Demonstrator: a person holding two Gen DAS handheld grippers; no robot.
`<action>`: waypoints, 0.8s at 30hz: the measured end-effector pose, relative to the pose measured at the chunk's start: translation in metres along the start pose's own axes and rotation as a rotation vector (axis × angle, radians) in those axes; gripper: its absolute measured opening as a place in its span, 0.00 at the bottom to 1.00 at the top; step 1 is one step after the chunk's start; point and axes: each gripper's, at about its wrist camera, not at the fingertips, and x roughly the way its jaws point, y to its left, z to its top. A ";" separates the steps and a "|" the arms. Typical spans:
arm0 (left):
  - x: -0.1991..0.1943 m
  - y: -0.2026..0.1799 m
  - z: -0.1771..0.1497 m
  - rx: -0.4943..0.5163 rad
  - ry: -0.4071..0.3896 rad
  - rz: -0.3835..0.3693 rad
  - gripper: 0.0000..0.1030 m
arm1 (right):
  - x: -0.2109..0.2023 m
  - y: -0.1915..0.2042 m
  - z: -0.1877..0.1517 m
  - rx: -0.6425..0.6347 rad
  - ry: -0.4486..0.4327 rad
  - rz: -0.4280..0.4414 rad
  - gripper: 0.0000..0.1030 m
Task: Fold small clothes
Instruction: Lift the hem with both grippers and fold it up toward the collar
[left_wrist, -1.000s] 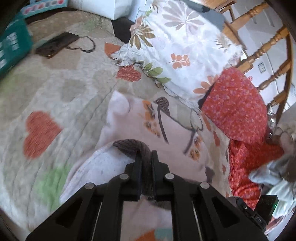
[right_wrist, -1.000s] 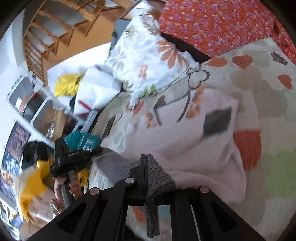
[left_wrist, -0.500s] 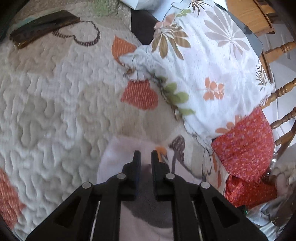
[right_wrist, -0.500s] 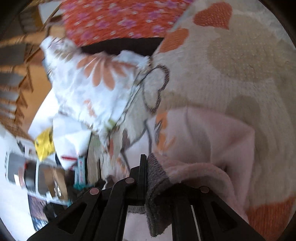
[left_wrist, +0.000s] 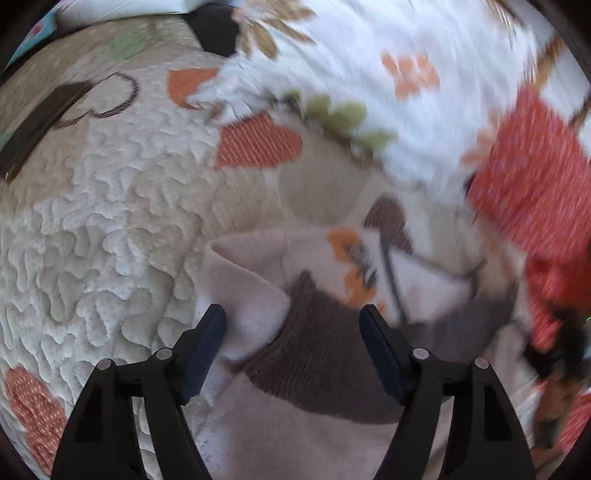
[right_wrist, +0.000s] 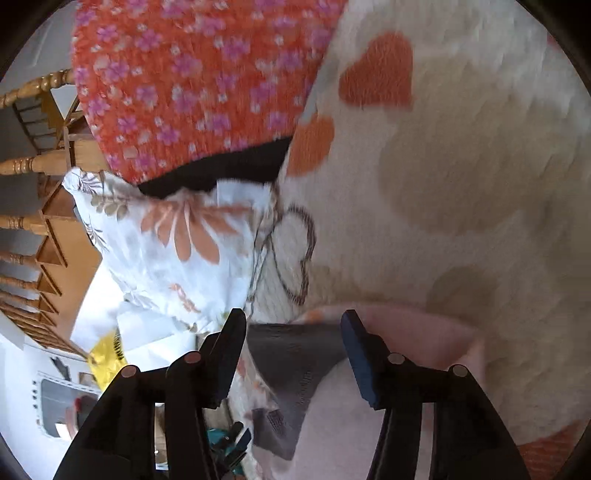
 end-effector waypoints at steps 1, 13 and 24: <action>0.005 -0.005 -0.001 0.032 0.014 0.035 0.45 | -0.004 0.011 -0.002 -0.079 0.008 -0.059 0.58; 0.000 -0.002 0.029 -0.062 -0.100 0.079 0.07 | 0.027 0.058 -0.044 -0.527 0.080 -0.330 0.57; 0.020 0.005 0.042 -0.127 -0.107 0.093 0.07 | 0.088 0.057 -0.044 -0.710 0.116 -0.508 0.07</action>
